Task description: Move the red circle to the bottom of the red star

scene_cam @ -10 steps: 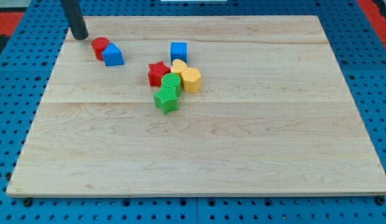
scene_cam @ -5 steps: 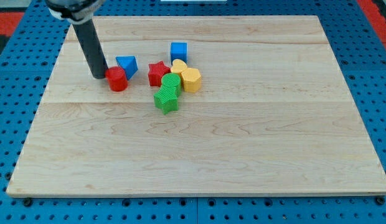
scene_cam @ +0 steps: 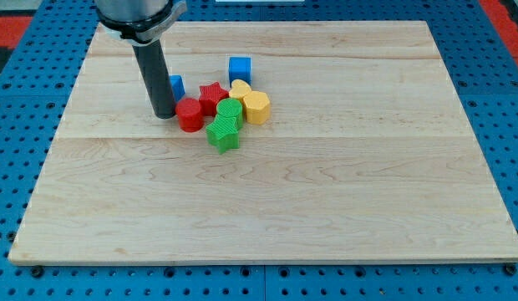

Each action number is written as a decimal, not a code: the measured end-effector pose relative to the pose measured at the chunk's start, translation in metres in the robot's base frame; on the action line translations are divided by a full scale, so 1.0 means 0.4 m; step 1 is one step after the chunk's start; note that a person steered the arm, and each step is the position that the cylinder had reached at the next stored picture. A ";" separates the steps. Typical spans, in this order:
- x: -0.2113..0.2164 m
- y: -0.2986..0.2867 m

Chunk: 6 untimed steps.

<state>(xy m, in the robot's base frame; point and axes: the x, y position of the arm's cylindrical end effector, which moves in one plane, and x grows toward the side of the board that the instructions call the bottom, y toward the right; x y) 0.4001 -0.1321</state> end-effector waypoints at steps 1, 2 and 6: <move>0.000 0.014; 0.024 -0.001; -0.098 -0.127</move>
